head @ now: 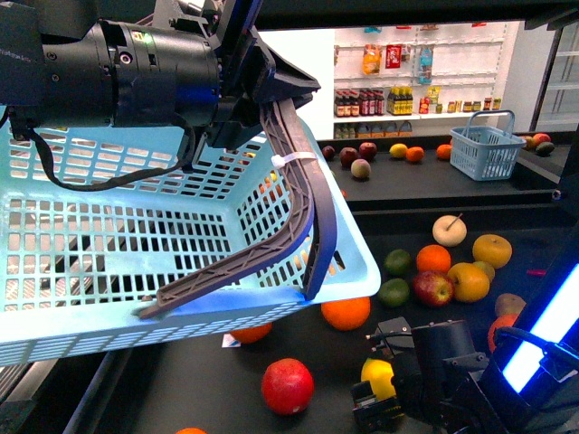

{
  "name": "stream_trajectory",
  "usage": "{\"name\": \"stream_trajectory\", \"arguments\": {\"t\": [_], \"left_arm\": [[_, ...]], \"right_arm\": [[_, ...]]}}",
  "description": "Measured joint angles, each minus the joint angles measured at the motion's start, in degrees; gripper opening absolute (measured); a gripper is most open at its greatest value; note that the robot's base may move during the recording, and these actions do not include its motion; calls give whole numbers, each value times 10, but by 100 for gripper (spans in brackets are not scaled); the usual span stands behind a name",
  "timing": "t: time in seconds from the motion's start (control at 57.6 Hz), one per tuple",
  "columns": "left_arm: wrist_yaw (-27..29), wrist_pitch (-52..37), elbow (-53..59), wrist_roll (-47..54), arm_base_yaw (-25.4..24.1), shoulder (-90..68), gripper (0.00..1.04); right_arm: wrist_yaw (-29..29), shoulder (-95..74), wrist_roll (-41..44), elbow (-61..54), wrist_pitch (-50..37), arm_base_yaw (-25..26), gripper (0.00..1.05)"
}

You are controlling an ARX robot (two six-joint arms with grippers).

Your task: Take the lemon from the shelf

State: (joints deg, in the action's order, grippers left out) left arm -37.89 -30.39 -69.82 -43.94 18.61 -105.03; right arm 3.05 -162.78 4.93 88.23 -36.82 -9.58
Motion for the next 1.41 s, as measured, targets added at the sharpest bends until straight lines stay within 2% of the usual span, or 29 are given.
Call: {"name": "stream_trajectory", "arguments": {"t": [0.121,0.208,0.521,0.729,0.902,0.989,1.111,1.301,1.406], "left_arm": [[0,0,0,0,0,0,9],[0,0,0,0,0,0,9],[0,0,0,0,0,0,9],[0,0,0,0,0,0,9],[0,0,0,0,0,0,9],[0,0,0,0,0,0,9],[0,0,0,0,0,0,9],[0,0,0,0,1,0,9],[0,0,0,0,1,0,9]], "right_arm": [[0,0,-3,0,0,0,68],[0,1,-8,0,0,1,62],[-25,59,-35,-62,-9,19,59],[-58,190,-42,-159,-62,47,59],[-68,315,-101,-235,-64,80,59],[-49,382,-153,-276,-56,98,59],[15,470,-253,-325,-52,105,59],[156,532,-405,-363,-100,54,59],[178,531,-455,-368,-112,32,59]]}}
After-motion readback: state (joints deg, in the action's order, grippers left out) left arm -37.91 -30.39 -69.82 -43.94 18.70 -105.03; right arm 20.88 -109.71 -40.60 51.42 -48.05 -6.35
